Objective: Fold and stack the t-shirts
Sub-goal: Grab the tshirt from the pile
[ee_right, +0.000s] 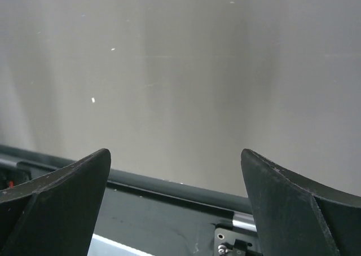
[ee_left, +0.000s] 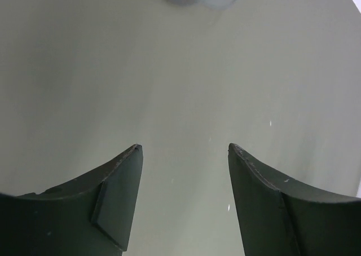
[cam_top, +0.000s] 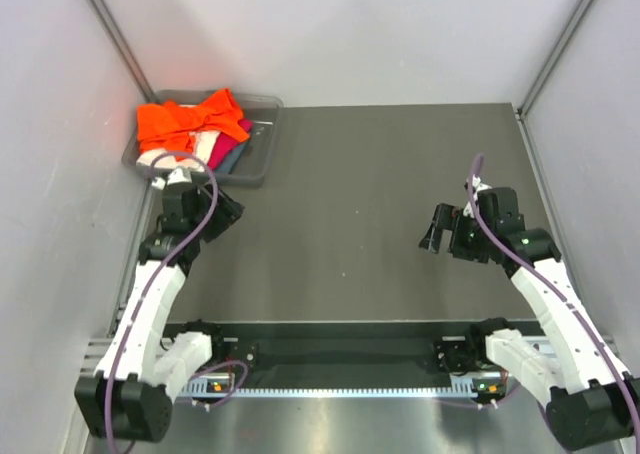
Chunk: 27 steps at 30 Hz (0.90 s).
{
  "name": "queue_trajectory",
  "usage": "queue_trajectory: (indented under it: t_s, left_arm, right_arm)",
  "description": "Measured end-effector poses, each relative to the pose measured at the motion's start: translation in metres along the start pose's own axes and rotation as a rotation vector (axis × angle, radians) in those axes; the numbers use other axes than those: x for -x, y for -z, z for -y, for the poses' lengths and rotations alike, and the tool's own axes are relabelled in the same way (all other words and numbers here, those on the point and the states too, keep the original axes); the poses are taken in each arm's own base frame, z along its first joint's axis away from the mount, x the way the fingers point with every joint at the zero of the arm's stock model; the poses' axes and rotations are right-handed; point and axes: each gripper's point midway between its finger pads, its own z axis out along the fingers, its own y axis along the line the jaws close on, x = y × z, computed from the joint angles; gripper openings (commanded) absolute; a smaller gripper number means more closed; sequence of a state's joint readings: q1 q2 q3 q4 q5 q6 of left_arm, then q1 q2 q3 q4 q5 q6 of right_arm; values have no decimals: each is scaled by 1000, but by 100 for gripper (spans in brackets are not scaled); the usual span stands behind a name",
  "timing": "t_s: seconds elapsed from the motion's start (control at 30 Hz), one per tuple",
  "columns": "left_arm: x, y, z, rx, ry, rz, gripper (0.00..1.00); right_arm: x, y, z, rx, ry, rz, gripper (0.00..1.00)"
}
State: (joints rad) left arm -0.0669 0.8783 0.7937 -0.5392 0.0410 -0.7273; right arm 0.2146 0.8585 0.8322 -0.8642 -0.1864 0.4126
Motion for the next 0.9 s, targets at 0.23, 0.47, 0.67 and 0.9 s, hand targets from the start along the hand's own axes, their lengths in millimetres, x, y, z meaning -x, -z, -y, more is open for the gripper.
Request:
queue_trajectory:
  t_s: [0.23,0.47,0.67,0.9]
  left_arm:
    - [53,-66,30,34,-96,22,64]
    - [126,-153,38,73,-186,87,48]
    - [185,-238,4,99,-159,141,50]
    - [198,-293,-40,137,-63,155,49]
  right_arm:
    - [5,5,-18,81,50,-14,100]
    - [13,1,-21,79,66,-32,100]
    - [25,-2,-19,41,63,-24,100]
    - [39,-14,-10,-15,25,-27,100]
